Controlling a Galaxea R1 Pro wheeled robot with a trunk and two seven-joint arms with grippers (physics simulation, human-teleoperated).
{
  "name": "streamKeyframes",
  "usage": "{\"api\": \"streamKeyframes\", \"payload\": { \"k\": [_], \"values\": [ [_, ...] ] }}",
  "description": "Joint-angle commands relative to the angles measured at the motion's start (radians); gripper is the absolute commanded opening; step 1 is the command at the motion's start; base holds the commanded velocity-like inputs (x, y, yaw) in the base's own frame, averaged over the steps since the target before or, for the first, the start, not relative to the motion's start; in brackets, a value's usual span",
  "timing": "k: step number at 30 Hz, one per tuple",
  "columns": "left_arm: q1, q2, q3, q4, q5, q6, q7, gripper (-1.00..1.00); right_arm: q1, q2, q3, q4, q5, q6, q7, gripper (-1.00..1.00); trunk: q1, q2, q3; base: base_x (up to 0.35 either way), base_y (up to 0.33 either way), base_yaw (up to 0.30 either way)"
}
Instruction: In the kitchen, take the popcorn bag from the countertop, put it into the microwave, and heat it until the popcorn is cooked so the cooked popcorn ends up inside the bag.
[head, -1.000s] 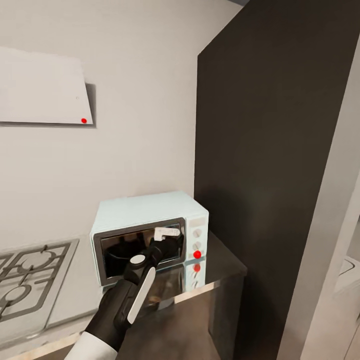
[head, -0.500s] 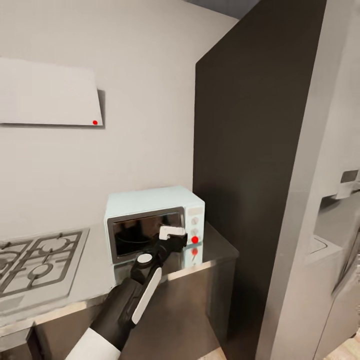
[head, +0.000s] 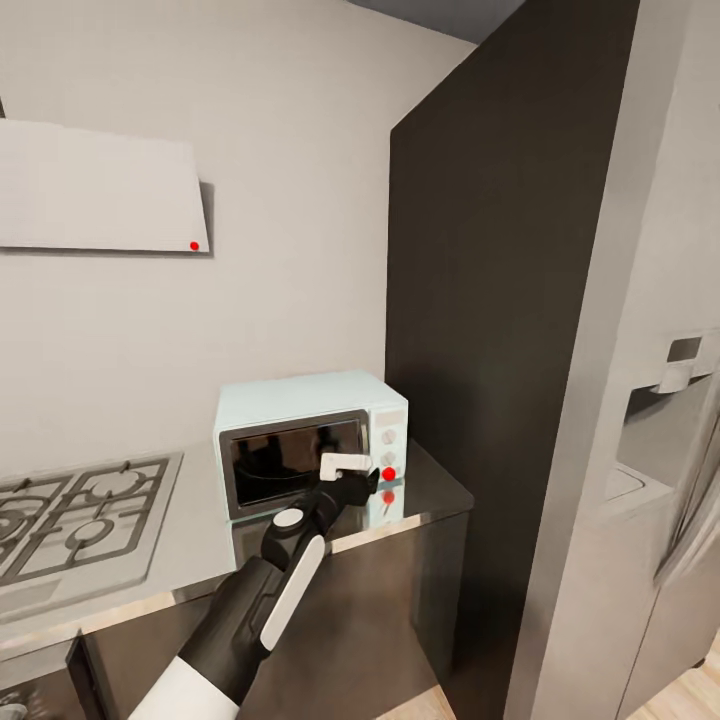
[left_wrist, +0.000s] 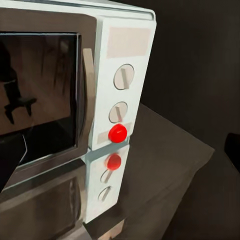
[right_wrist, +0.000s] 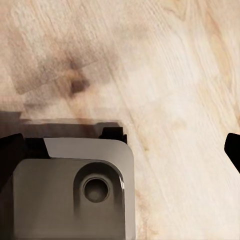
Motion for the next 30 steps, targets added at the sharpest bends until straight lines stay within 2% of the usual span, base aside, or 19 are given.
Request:
{"api": "streamKeyframes", "payload": {
  "k": [1,6,12,25,28,29,30],
  "values": [
    [-0.001,0.000,-0.002,-0.001,0.011,0.004,0.010,1.00,-0.001,-0.001,-0.008,0.002,0.008,-0.005,0.003,1.00,0.000,-0.001,-0.001,0.000,0.000,0.000],
    [-0.001,0.000,-0.002,0.001,0.017,0.006,0.010,1.00,-0.001,0.000,-0.008,0.001,0.008,-0.001,0.002,1.00,0.000,-0.001,-0.001,-0.056,0.000,0.000],
    [-0.001,0.000,-0.002,0.005,0.040,0.007,0.010,1.00,-0.001,0.001,-0.008,0.002,0.006,0.001,0.001,1.00,0.000,-0.001,-0.001,-0.325,0.000,0.000],
    [-0.001,0.001,-0.002,0.011,0.041,0.002,0.013,1.00,-0.001,0.004,-0.008,0.003,0.005,0.015,-0.004,1.00,0.000,-0.001,-0.015,-0.301,0.000,0.000],
    [-0.001,0.008,0.005,0.093,0.036,-0.004,0.012,1.00,-0.001,0.005,-0.009,0.003,0.005,0.015,-0.003,1.00,0.000,-0.001,-0.020,-0.024,0.000,0.000],
    [-0.001,0.026,0.006,0.129,0.041,-0.005,0.010,1.00,-0.001,0.005,-0.009,0.003,0.005,0.015,-0.003,1.00,0.000,-0.001,-0.022,-0.003,0.000,0.000],
    [-0.001,0.030,0.006,0.159,0.042,-0.006,0.009,1.00,-0.001,0.005,-0.009,0.003,0.005,0.015,-0.004,1.00,0.000,-0.001,-0.023,-0.002,0.000,0.000]
  ]
}}
